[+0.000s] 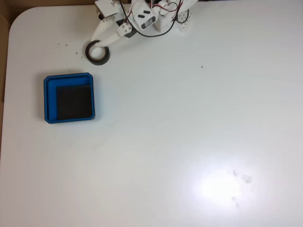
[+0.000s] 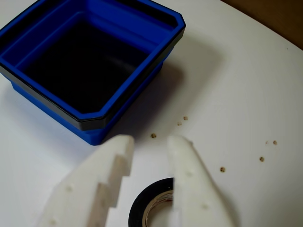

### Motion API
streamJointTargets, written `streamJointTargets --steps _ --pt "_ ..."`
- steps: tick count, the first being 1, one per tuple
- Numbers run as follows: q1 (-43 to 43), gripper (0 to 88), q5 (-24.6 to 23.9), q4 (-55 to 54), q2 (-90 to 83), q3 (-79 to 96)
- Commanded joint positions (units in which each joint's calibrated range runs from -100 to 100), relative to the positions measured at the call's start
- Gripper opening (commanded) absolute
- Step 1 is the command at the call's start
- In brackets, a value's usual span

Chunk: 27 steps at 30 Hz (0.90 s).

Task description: Pick the black tape roll and drop it in the blue box

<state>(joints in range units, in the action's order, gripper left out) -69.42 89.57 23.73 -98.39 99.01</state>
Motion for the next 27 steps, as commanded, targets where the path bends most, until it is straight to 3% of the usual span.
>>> streamJointTargets --steps 1,13,27 --pt "-1.6 1.0 0.4 0.3 0.1 0.1" --pt "-1.1 1.0 -0.1 24.4 12.4 -17.3" --pt "-0.1 1.0 -0.2 24.7 23.9 -23.2"
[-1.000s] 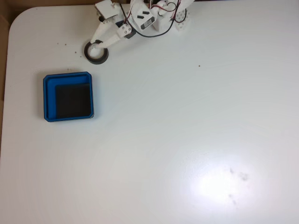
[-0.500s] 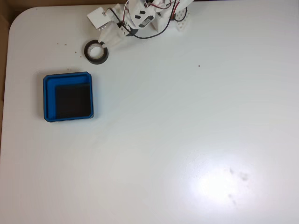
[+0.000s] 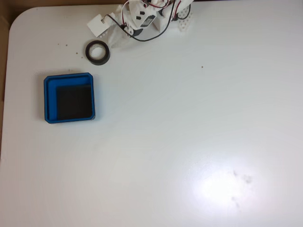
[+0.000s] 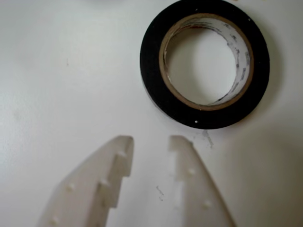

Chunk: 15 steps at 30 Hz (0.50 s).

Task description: Pick the black tape roll and drop it in the blue box

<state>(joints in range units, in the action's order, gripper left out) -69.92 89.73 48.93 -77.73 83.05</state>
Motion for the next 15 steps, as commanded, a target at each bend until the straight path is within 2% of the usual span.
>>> streamJointTargets --steps 1,15 --pt "0.4 1.0 -0.4 -0.5 4.7 -9.0" --pt "0.2 1.0 -0.5 -0.5 26.0 -28.2"
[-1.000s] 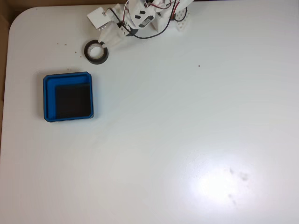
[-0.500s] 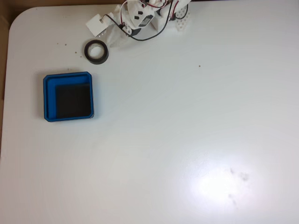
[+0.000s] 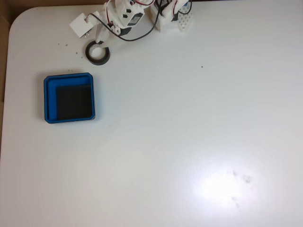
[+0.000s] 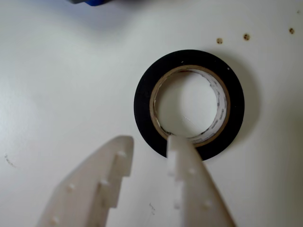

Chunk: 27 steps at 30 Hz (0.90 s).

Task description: Pick the black tape roll and drop it in the blue box

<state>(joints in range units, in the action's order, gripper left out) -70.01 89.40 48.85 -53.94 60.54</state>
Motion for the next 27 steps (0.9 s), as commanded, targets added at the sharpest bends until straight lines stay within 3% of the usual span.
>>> streamJointTargets --steps 1,5,13,27 --pt "0.3 1.0 -0.2 -0.4 2.9 -6.2" --pt "0.3 2.7 -0.2 -0.4 6.4 -6.8" --pt "-0.1 16.8 -0.2 -0.5 12.6 -6.9" --pt "-0.3 17.2 -0.2 -0.5 25.7 -19.3"
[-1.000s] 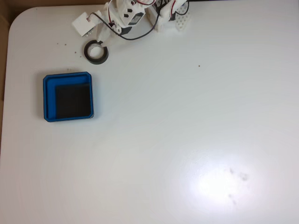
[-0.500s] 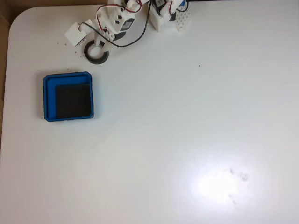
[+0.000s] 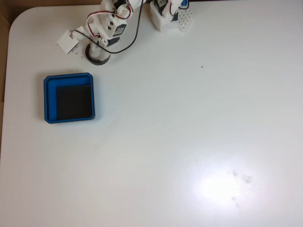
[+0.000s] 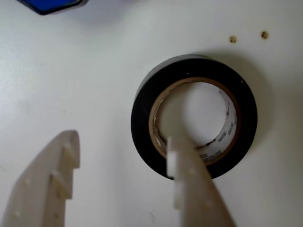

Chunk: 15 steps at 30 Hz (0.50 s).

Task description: Pick the black tape roll and drop it in the blue box

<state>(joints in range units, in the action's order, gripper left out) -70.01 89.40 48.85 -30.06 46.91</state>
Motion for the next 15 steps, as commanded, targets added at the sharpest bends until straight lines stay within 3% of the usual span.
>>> streamJointTargets --steps 1,15 --pt "-0.3 17.2 -0.2 -0.5 2.8 -6.4" --pt "-2.7 17.2 0.3 -0.5 10.9 -12.0"
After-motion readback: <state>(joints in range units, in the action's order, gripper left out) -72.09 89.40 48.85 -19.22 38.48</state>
